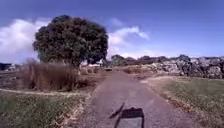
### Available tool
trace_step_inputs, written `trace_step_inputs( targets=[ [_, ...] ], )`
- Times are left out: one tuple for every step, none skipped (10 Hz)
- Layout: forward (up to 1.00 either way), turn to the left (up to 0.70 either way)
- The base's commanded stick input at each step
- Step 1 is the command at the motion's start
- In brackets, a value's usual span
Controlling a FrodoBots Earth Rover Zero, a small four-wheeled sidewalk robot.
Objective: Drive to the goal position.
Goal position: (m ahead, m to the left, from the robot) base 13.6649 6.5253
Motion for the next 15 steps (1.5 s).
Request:
trace_step_inputs(
  targets=[
    [0.70,0.00],
    [0.70,0.00],
    [0.70,0.00],
    [0.70,0.00],
    [0.70,0.00],
    [0.70,0.00],
    [0.70,0.00],
    [0.70,0.00],
    [0.70,0.00],
    [0.70,0.00],
    [0.70,0.00],
    [0.70,0.00],
    [0.70,0.00],
    [0.70,0.00],
    [0.70,0.00]
  ],
)
